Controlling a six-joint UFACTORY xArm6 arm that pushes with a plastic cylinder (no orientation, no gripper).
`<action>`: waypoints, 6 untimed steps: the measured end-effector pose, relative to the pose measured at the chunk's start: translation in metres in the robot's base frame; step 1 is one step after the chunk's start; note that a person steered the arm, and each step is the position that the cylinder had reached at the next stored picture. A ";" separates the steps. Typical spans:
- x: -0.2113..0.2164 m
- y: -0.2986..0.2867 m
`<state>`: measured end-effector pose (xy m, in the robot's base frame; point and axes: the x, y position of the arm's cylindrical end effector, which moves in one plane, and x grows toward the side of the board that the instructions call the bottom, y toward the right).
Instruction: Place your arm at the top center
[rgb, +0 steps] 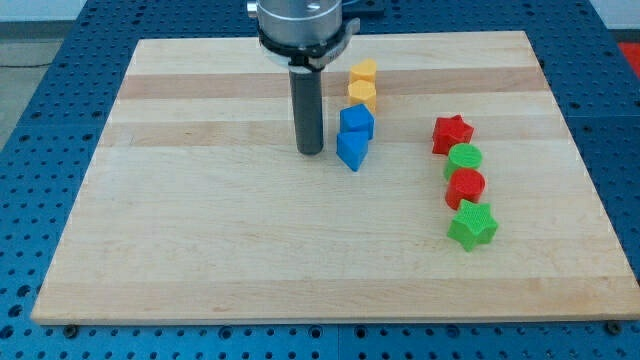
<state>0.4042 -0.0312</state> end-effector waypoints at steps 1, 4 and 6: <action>-0.038 -0.005; -0.176 0.004; -0.184 0.088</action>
